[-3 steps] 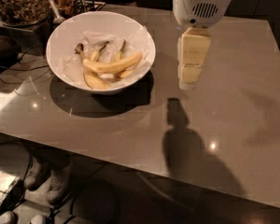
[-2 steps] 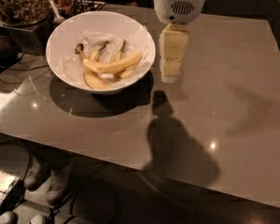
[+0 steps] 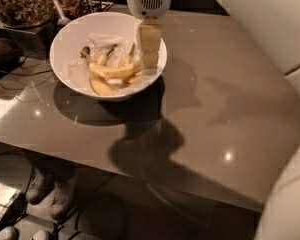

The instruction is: Pick banana from white bowl

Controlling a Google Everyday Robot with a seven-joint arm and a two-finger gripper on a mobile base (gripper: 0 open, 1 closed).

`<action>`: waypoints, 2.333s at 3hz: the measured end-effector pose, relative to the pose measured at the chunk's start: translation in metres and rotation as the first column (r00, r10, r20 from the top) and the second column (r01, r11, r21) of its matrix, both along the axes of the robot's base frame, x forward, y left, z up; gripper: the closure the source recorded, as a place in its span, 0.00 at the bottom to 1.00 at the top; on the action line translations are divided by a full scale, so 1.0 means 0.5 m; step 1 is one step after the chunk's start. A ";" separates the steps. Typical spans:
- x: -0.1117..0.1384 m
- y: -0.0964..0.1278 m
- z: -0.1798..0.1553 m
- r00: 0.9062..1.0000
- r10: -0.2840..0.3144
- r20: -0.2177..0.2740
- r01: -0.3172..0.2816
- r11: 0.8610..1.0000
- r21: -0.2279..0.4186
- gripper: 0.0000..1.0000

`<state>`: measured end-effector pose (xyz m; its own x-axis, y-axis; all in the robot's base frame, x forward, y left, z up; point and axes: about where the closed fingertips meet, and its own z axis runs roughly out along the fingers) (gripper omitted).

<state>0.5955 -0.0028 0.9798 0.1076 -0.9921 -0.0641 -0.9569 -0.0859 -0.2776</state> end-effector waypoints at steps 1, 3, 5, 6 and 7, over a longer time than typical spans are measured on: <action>0.040 0.046 -0.024 0.999 0.043 -0.023 -0.043 0.999 0.001 0.00; 0.078 0.119 -0.095 0.990 0.102 -0.100 -0.100 0.995 0.019 0.26; 0.090 0.161 -0.171 0.975 0.128 -0.180 -0.127 0.992 0.017 0.31; 0.096 0.162 -0.203 0.970 0.124 -0.208 -0.126 0.992 0.003 0.30; 0.096 0.150 -0.219 0.971 0.125 -0.206 -0.130 0.991 -0.012 0.48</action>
Offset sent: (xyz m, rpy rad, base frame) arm 0.0199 0.0394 -0.0480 -0.0743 0.1989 0.0998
